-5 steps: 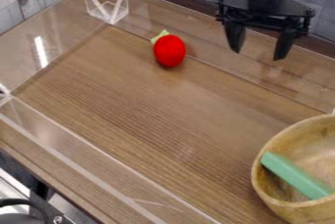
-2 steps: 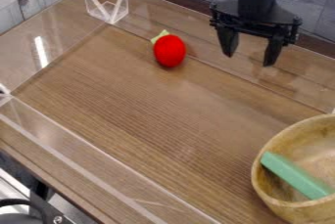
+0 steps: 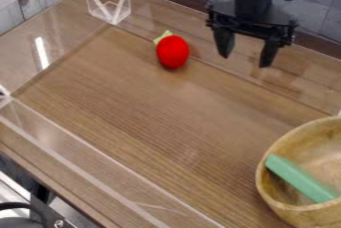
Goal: Put the green stick in the brown bowl
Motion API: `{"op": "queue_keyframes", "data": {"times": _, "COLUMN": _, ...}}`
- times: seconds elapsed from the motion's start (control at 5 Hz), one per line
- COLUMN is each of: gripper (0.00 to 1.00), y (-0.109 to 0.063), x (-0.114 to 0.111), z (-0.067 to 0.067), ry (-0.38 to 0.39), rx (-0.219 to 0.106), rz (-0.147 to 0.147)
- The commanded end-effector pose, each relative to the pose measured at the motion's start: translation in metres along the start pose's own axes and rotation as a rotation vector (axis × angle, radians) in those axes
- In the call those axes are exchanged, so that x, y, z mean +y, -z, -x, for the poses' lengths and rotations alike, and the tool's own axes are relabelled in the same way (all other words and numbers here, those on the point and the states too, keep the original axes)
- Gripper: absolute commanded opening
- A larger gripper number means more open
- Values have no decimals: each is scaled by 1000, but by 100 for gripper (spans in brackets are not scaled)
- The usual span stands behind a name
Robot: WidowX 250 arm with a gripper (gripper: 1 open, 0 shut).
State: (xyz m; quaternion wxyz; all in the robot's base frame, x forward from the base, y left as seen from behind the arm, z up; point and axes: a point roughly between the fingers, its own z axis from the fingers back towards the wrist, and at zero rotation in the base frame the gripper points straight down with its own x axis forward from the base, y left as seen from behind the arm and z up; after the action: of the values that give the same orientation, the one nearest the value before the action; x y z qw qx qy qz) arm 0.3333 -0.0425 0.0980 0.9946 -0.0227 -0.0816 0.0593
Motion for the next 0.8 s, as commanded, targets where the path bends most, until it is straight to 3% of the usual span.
{"op": "queue_keyframes", "data": {"times": 0.0, "gripper": 100, "y": -29, "x": 9, "z": -14, "ry": 24, "rx": -78, "rz": 15}}
{"op": "queue_keyframes", "data": {"times": 0.2, "gripper": 100, "y": -39, "x": 18, "z": -22, "ry": 20, "rx": -101, "rz": 23}}
{"op": "queue_keyframes", "data": {"times": 0.4, "gripper": 100, "y": -45, "x": 23, "z": -26, "ry": -115, "rx": -123, "rz": 6}}
{"op": "queue_keyframes", "data": {"times": 0.6, "gripper": 100, "y": -44, "x": 20, "z": -25, "ry": -204, "rx": -124, "rz": -8}}
